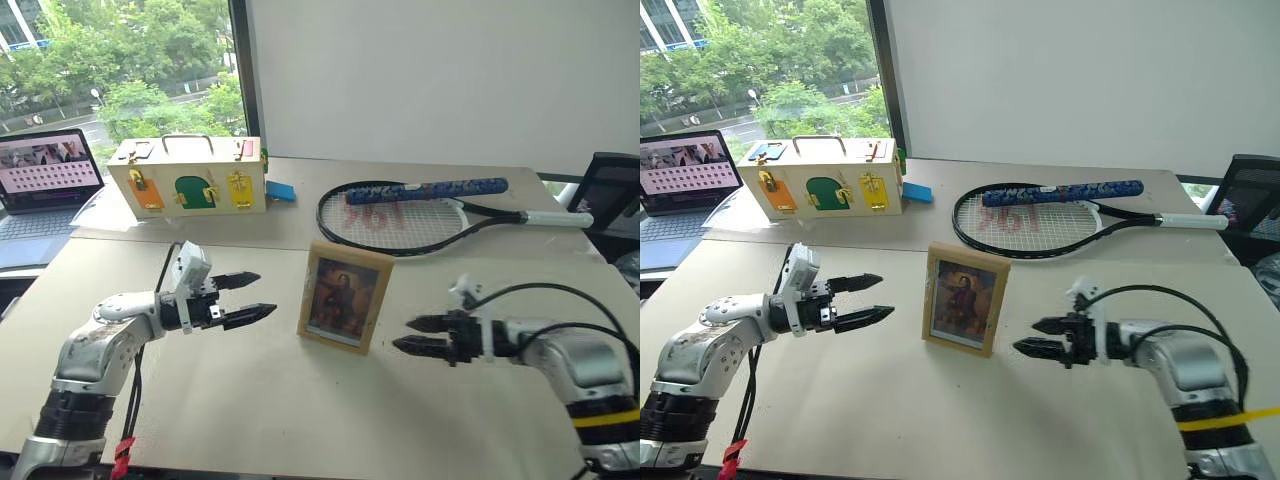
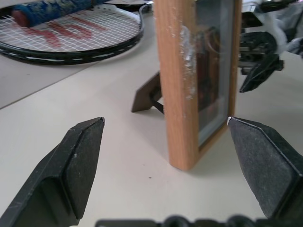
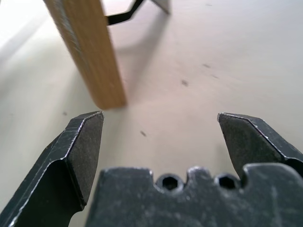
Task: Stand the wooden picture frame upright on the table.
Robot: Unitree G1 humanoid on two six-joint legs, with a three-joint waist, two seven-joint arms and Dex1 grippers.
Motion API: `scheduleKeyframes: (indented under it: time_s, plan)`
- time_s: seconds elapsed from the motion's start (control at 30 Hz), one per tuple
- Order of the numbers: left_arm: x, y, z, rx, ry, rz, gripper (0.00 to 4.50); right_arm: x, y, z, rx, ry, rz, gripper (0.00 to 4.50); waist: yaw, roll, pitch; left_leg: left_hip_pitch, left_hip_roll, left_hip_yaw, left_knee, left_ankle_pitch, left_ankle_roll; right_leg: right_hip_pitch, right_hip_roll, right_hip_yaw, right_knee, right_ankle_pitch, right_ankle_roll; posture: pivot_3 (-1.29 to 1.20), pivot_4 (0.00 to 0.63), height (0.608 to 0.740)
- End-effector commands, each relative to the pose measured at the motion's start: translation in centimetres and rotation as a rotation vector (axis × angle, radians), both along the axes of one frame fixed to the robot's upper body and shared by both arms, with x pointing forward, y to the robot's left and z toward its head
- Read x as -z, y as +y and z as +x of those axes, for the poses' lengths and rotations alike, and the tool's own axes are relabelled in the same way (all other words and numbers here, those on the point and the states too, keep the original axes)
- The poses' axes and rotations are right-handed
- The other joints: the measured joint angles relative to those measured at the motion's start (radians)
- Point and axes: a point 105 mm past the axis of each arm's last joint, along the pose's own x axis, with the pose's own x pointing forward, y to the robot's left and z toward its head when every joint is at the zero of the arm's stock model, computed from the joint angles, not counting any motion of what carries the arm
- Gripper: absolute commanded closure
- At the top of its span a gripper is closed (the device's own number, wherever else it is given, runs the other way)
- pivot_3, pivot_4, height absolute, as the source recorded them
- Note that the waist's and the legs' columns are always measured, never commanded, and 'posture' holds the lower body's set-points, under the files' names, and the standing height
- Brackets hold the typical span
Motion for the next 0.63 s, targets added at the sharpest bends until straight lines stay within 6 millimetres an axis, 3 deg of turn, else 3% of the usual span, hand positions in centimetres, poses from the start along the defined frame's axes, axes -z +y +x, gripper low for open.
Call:
scheduleKeyframes:
  time_s: [0.03,0.17,0.33,0.63]
  plan:
    - [0.5,1.9,1.8,-0.174,-0.153,0.078,0.0,-5.5,0.5,-0.3,0.017,-0.311,0.117,0.04,-0.014,0.0,0.0,0.001,0.0,0.0,0.0,0.0,0.0,0.0,0.0,0.0,0.0,-0.001,0.002,0.0,0.15,0.72]
    - [4.5,2.7,1.4,-0.243,-0.116,0.281,0.0,-5.1,-0.6,-2.0,0.088,-0.416,0.035,0.04,-0.016,0.001,0.0,0.002,0.0,0.0,-0.001,0.0,0.0,0.001,0.0,0.001,0.0,0.0,0.0,0.0,0.15,0.72]
    - [4.1,2.0,1.0,-0.274,-0.099,0.185,0.0,-3.7,-2.3,-3.3,0.206,-0.374,0.04,0.04,0.003,0.0,0.0,0.001,0.0,0.001,0.0,0.0,0.001,0.001,0.0,0.001,0.0,0.001,-0.002,0.0,0.15,0.72]
    - [4.5,0.8,1.5,-0.307,-0.012,0.067,0.0,-2.9,-2.3,-2.8,0.272,-0.382,0.033,0.04,-0.006,0.0,0.0,0.002,0.0,0.001,0.001,0.001,0.001,0.002,0.0,0.001,0.0,-0.002,0.003,0.0,0.15,0.72]
